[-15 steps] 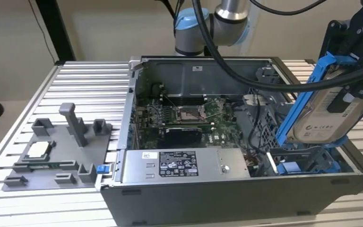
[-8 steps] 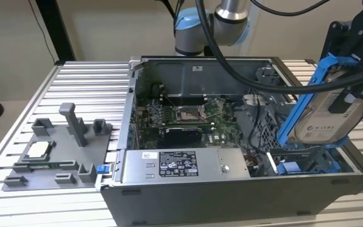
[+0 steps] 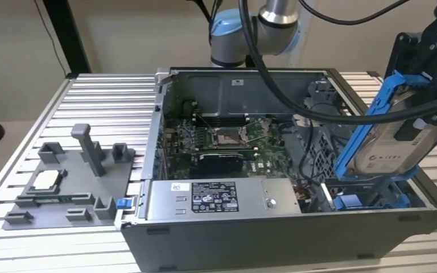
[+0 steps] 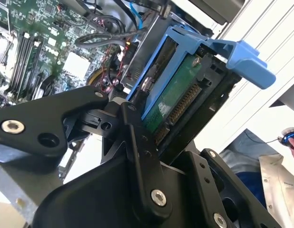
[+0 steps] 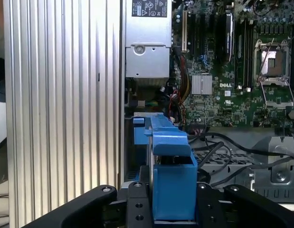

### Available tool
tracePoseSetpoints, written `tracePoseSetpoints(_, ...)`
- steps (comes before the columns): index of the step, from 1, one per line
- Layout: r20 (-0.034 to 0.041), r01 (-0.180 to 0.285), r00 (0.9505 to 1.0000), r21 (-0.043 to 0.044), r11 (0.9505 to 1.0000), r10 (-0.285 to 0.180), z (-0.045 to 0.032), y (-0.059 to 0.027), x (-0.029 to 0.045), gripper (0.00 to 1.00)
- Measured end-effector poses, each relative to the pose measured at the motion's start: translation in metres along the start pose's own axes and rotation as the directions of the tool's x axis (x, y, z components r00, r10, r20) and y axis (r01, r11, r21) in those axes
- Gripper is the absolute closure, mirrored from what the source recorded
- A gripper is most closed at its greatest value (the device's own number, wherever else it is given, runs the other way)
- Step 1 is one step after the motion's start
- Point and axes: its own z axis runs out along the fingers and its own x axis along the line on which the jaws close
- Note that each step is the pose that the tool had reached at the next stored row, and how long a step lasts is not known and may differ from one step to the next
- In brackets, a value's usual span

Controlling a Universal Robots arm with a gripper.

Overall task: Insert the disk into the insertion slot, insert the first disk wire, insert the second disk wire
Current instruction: 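Insert the disk into the insertion slot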

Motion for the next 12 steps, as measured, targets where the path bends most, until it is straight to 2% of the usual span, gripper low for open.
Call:
tracePoseSetpoints(7,0.0204,0.001,0.9998,-0.0004,1.0000,-0.001,0.0075,-0.0010,0.0000,1.00)
tracePoseSetpoints(12,0.0210,0.001,0.9998,-0.0004,1.0000,-0.001,0.0082,-0.0013,0.0000,1.00)
